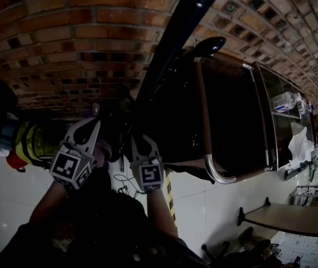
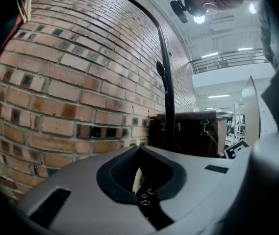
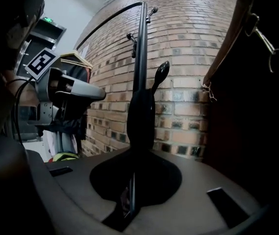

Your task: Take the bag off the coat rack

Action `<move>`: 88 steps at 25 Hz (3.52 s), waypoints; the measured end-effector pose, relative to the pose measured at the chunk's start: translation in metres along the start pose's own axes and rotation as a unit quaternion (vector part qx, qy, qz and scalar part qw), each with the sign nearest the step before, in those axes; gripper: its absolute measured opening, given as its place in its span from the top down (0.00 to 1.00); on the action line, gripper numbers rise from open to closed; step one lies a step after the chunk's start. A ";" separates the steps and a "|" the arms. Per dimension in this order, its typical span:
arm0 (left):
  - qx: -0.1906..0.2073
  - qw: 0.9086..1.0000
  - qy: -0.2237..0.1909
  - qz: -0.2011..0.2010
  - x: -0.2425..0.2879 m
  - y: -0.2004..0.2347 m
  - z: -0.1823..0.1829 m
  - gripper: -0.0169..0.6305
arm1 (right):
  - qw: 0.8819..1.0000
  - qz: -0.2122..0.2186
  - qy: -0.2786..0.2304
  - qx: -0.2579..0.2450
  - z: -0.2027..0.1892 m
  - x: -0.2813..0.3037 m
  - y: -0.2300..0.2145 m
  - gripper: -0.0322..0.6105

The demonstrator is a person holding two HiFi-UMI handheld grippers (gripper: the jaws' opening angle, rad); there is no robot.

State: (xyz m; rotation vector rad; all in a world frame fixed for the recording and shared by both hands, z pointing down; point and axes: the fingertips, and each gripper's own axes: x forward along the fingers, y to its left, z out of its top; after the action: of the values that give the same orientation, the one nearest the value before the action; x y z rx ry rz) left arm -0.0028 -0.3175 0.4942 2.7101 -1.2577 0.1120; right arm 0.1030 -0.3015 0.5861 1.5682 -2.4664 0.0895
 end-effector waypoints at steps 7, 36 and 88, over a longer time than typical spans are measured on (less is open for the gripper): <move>0.002 1.000 0.001 -0.005 -0.007 -0.007 0.013 0.95 | 1.000 0.004 -0.010 0.004 0.020 -0.025 0.001 0.92; 0.018 0.999 -0.020 -0.032 -0.018 -0.027 0.040 0.94 | 0.983 0.016 -0.127 0.135 0.128 -0.053 -0.002 0.92; -0.010 0.995 -0.066 -0.071 -0.037 -0.064 0.095 0.95 | 0.960 -0.006 -0.235 0.151 0.237 -0.165 -0.035 0.93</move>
State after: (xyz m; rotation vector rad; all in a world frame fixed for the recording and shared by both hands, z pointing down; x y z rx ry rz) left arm 0.0226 -0.2651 0.3894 2.8203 -1.0857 -0.0979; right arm 0.1664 -0.2096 0.3178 1.9163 -2.9151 0.1064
